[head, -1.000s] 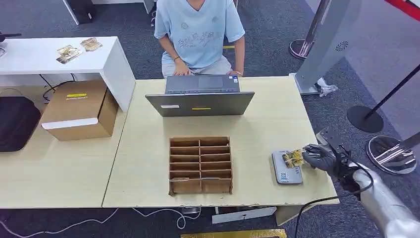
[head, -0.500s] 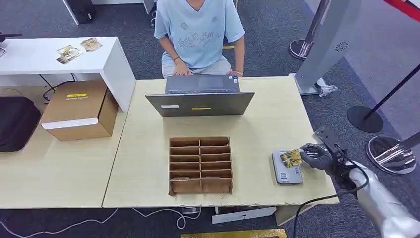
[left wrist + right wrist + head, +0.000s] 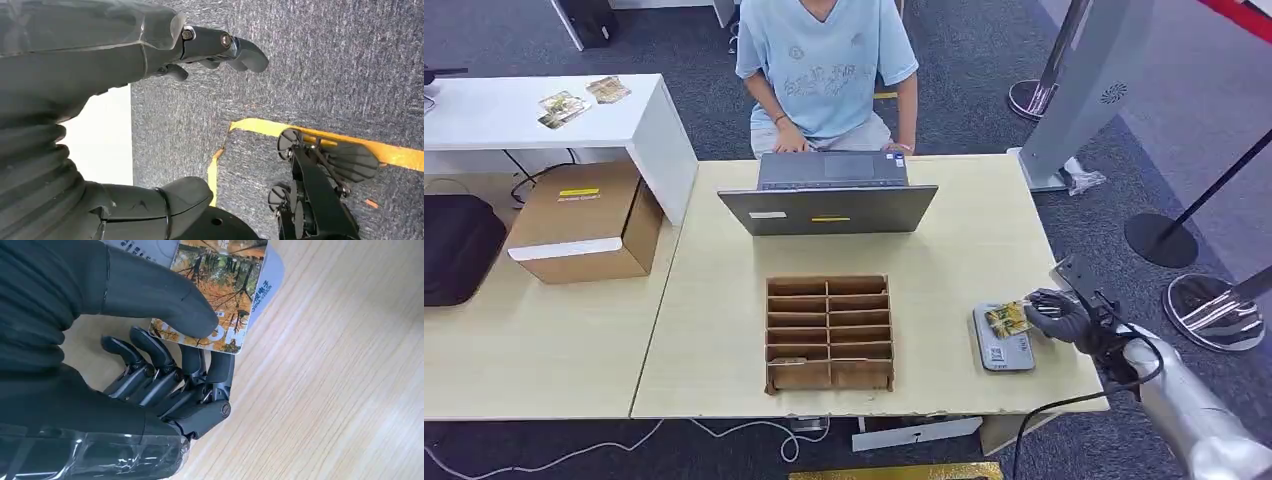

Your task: Pass the card to the sensor for recognition and then transmit it.

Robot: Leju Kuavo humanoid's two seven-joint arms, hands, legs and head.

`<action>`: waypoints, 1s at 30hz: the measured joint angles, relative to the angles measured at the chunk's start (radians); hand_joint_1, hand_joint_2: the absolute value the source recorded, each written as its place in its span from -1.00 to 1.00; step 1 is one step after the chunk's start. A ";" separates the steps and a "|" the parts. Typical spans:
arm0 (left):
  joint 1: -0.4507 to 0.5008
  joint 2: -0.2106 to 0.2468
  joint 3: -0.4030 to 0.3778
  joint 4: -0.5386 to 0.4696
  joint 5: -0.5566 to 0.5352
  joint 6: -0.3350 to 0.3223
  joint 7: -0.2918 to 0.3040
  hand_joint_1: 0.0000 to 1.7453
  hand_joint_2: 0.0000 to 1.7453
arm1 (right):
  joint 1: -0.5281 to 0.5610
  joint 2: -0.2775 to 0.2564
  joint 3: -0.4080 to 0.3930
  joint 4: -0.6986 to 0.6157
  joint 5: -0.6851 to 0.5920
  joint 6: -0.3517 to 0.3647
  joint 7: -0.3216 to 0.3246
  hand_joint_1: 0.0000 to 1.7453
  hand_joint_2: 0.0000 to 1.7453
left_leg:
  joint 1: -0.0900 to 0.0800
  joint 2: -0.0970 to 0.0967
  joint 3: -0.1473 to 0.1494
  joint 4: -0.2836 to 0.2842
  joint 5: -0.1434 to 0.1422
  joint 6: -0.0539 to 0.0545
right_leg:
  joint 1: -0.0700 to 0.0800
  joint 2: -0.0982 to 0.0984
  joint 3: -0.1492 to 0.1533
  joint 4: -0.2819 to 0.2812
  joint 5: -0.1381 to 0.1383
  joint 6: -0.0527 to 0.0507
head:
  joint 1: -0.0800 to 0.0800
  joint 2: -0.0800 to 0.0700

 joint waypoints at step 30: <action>-0.001 0.001 0.000 0.000 -0.018 0.003 -0.005 -1.00 1.00 | -0.146 0.095 -0.123 -0.155 0.010 -0.234 -0.196 1.00 1.00 | 0.000 0.003 0.000 0.000 0.001 0.000 | 0.000 0.003 -0.001 0.002 0.000 0.000 | 0.000 0.000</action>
